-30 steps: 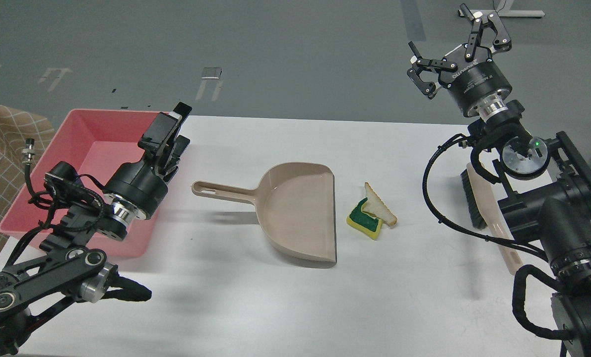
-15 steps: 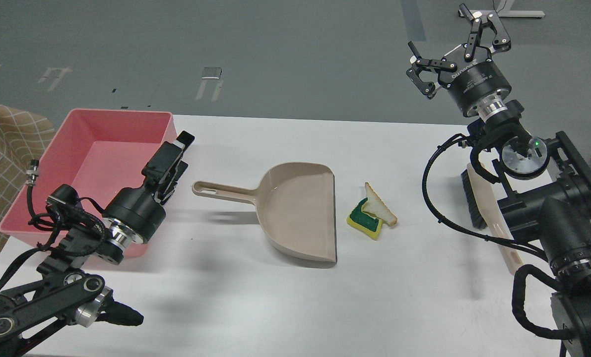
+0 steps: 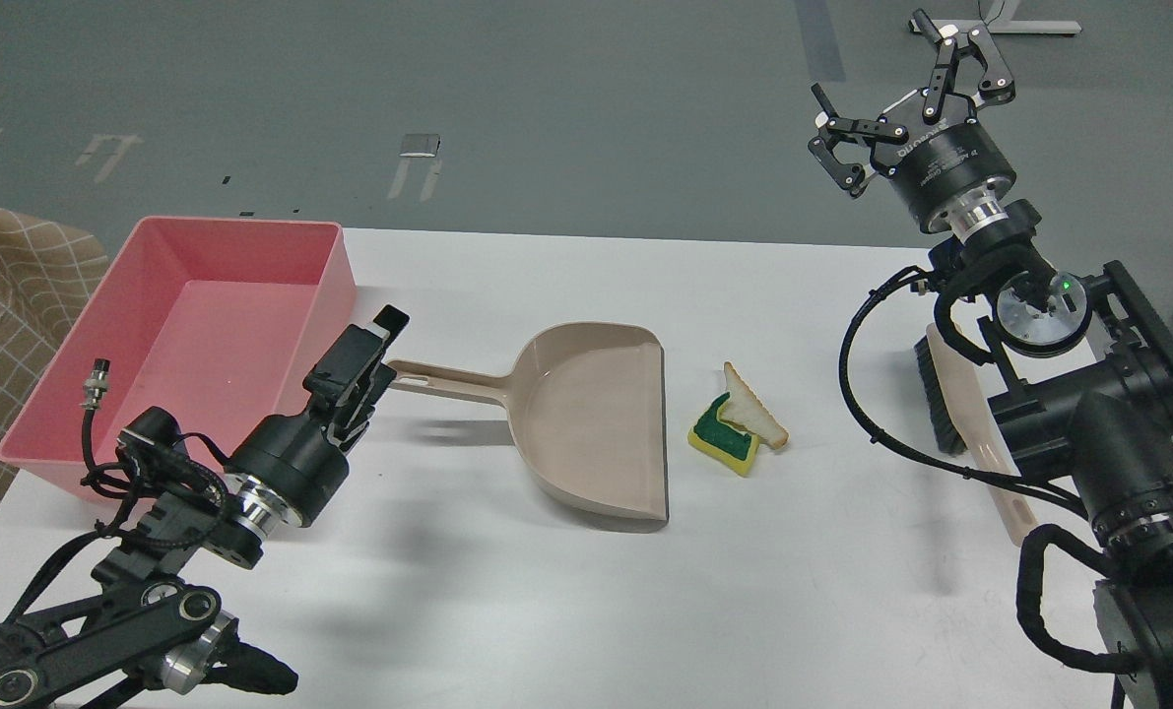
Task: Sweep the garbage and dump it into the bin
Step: 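Lower the left gripper past the pink bin toward the dustpan handle, then grasp the beige dustpan handle with the left gripper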
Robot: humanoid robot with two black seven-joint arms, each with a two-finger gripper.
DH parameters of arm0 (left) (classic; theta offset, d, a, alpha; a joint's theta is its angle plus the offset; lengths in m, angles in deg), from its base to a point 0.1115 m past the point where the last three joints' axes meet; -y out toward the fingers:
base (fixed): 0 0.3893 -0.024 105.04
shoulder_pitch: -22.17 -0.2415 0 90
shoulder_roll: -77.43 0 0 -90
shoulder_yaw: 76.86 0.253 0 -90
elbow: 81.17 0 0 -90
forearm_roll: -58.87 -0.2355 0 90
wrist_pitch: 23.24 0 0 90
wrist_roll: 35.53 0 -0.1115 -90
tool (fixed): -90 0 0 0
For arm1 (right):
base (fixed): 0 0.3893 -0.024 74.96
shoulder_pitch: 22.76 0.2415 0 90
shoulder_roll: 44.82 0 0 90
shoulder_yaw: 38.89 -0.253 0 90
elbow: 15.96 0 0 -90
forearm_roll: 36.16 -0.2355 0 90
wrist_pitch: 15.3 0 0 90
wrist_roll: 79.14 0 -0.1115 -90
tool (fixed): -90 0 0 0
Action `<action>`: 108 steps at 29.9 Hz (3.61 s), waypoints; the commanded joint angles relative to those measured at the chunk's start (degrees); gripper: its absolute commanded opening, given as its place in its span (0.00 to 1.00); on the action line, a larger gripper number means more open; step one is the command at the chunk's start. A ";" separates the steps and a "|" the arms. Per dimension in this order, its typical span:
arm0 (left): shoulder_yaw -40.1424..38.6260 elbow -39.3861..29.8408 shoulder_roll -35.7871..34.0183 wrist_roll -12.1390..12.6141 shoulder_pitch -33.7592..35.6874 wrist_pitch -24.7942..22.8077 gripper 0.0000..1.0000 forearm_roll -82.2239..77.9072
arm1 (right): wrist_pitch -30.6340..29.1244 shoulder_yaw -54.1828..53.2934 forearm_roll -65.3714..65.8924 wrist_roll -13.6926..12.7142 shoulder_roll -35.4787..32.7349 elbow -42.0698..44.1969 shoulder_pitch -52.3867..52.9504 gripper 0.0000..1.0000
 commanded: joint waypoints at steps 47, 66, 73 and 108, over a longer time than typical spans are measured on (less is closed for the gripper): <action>0.29 25.09 20.87 -5.37 3.10 0.00 0.97 -0.32 | 0.00 0.00 0.00 0.00 0.44 -0.71 -0.01 1.00; 0.38 29.49 22.72 -6.70 4.95 0.00 0.77 -0.32 | 0.00 -0.09 0.00 0.00 0.53 -0.71 -0.01 1.00; 0.38 29.58 23.42 -6.70 4.86 0.00 0.68 -0.32 | 0.00 -0.09 0.00 0.00 0.53 -0.71 -0.01 1.00; 1.26 32.83 25.44 -6.61 6.18 0.00 0.12 -0.15 | 0.00 0.00 0.00 0.00 0.53 -0.71 -0.10 1.00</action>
